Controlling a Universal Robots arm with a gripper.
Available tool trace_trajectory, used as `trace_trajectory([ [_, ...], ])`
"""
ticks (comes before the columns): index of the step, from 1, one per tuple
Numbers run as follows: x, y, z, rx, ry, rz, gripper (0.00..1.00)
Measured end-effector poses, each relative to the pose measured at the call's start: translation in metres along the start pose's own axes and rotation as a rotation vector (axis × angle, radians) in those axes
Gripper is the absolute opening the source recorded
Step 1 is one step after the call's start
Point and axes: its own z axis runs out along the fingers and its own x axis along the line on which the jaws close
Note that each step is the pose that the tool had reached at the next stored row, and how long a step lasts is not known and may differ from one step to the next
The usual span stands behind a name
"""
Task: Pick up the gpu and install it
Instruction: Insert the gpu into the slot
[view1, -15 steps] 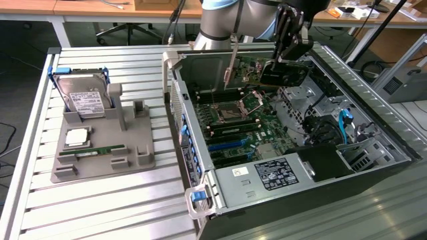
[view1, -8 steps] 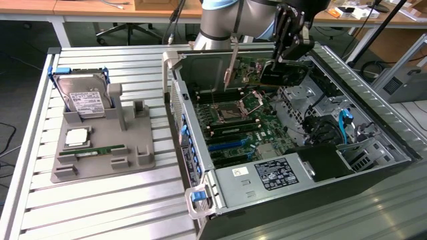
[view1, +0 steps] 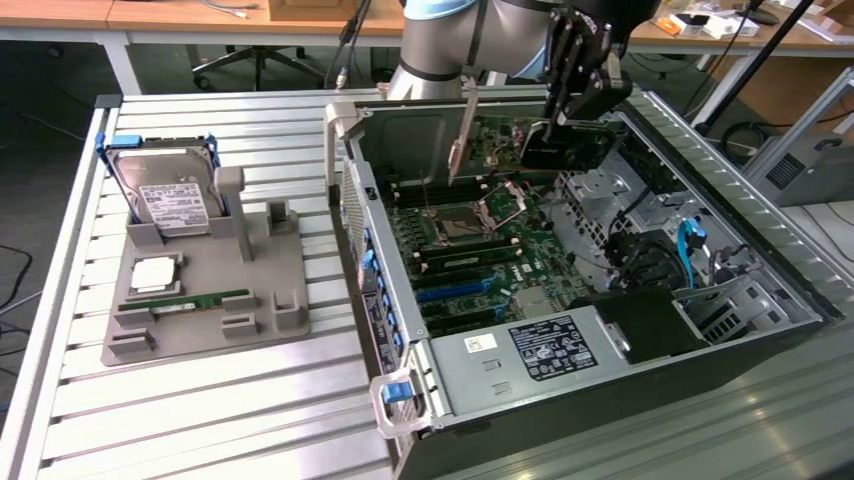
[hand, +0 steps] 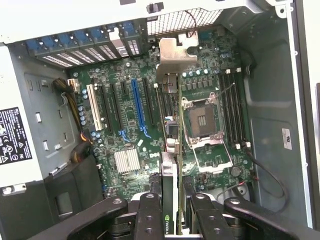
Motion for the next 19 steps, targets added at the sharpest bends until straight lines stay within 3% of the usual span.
trace_trajectory([
  [19, 0.0000, 0.0000, 0.0000, -0.0030, -0.0041, -0.123, 0.27],
])
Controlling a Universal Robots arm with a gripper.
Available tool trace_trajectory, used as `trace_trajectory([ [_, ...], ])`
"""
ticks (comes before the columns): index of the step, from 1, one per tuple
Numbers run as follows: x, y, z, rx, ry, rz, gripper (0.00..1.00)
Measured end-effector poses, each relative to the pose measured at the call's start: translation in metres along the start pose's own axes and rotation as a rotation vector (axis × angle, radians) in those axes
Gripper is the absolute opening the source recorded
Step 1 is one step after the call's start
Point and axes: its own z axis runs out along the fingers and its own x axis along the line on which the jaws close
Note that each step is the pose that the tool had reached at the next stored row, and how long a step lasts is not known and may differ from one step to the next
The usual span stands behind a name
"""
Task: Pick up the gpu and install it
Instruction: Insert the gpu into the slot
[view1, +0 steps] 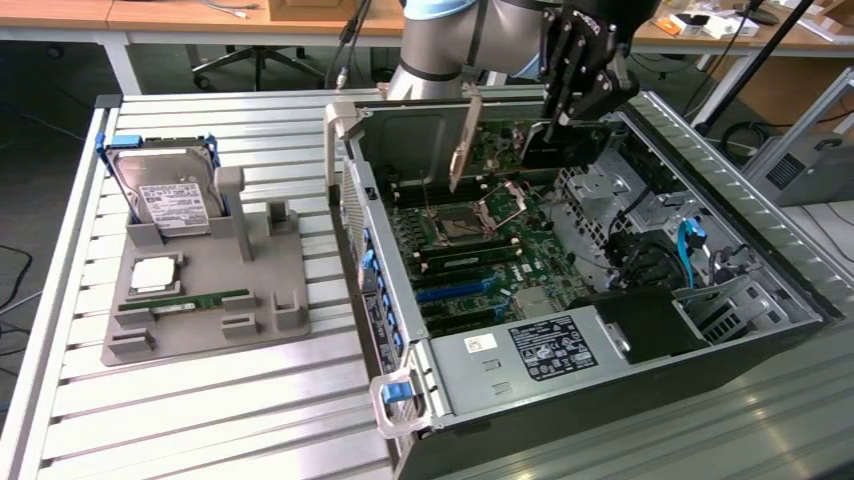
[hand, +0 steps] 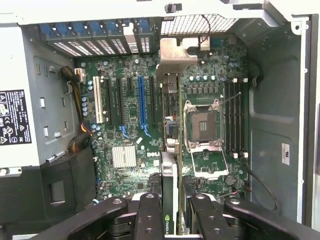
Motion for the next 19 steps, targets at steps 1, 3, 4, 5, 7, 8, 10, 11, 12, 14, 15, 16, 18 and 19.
trace_trajectory([
  [1, 0.0000, 0.0000, 0.0000, -0.0001, -0.0003, -0.006, 0.27],
  [3, 0.0000, 0.0000, 0.0000, -0.0002, -0.0003, -0.008, 0.27],
  [4, 0.0000, 0.0000, 0.0000, -0.0002, -0.0003, -0.008, 0.27],
  [5, 0.0000, 0.0000, 0.0000, -0.0002, -0.0003, -0.008, 0.27],
  [7, 0.0000, 0.0000, 0.0000, -0.0003, -0.0001, -0.008, 0.27],
  [8, 0.0000, 0.0000, 0.0003, -0.0003, -0.0002, -0.008, 0.27],
  [10, 0.0000, 0.0000, 0.0008, -0.0002, -0.0003, -0.008, 0.27],
  [11, 0.0000, 0.0000, 0.0012, -0.0001, -0.0004, -0.008, 0.27],
  [12, 0.0000, 0.0000, 0.0014, -0.0002, -0.0003, -0.008, 0.27],
  [14, 0.0001, 0.0001, 0.0020, -0.0002, -0.0003, -0.008, 0.27],
  [15, 0.0001, 0.0001, 0.0024, -0.0002, -0.0003, -0.008, 0.27],
  [16, 0.0001, 0.0001, 0.0026, -0.0002, -0.0003, -0.008, 0.27],
  [18, 0.0001, 0.0001, 0.0031, -0.0002, -0.0003, -0.008, 0.27],
  [19, 0.0001, 0.0001, 0.0034, -0.0002, -0.0004, -0.008, 0.27],
])
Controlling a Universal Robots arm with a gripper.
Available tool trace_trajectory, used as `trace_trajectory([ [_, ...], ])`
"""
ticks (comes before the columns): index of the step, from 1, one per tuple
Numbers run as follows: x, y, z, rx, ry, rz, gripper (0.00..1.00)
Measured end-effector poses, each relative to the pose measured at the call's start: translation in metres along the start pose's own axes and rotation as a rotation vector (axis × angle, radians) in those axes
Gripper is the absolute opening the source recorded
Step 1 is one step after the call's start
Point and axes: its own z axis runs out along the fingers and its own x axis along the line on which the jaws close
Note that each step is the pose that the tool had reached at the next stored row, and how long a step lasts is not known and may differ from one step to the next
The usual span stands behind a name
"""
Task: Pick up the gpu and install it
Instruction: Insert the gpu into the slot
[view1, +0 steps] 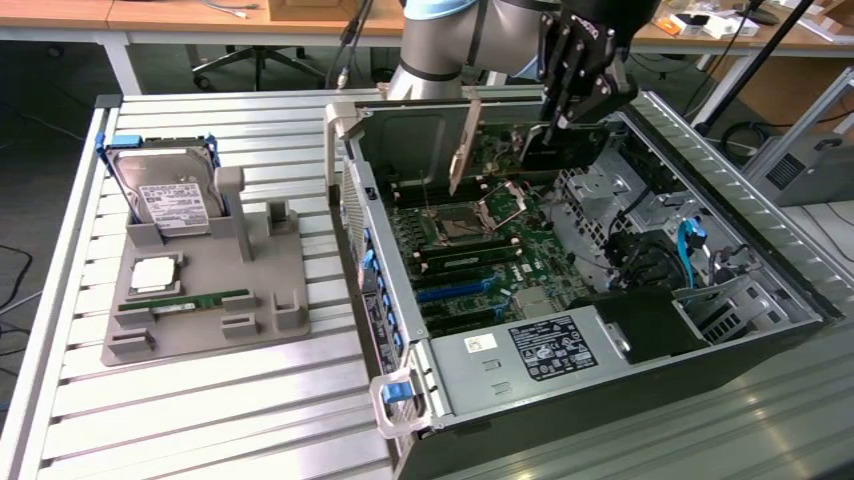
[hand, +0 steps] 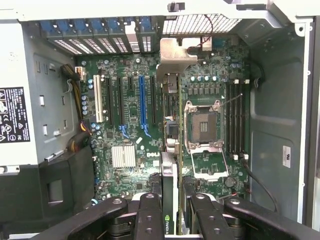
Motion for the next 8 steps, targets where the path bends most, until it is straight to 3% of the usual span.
trace_trajectory([
  [8, 0.0001, 0.0001, 0.0028, 0.0000, 0.0000, -0.001, 0.27],
])
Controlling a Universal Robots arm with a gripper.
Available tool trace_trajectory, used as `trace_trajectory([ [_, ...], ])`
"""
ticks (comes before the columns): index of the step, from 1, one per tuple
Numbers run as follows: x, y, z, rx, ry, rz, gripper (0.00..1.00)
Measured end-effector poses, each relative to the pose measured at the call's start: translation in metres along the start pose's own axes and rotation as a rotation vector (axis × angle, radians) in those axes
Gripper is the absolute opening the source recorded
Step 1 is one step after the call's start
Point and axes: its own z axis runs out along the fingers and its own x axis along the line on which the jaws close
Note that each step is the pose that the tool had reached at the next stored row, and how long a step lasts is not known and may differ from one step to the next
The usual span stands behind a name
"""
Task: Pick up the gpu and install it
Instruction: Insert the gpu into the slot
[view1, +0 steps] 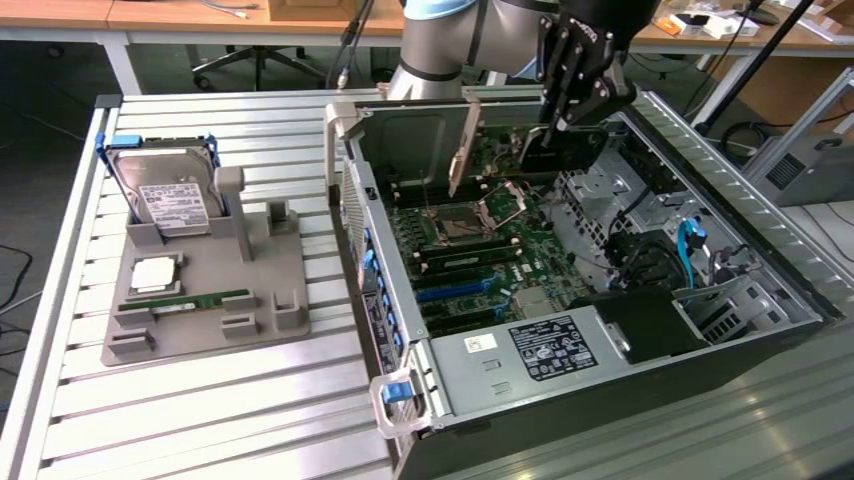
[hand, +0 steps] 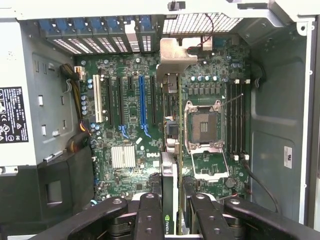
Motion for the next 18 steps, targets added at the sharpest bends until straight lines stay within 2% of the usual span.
trace_trajectory([
  [18, 0.0001, 0.0002, 0.0054, 0.0000, 0.0000, -0.001, 0.27],
])
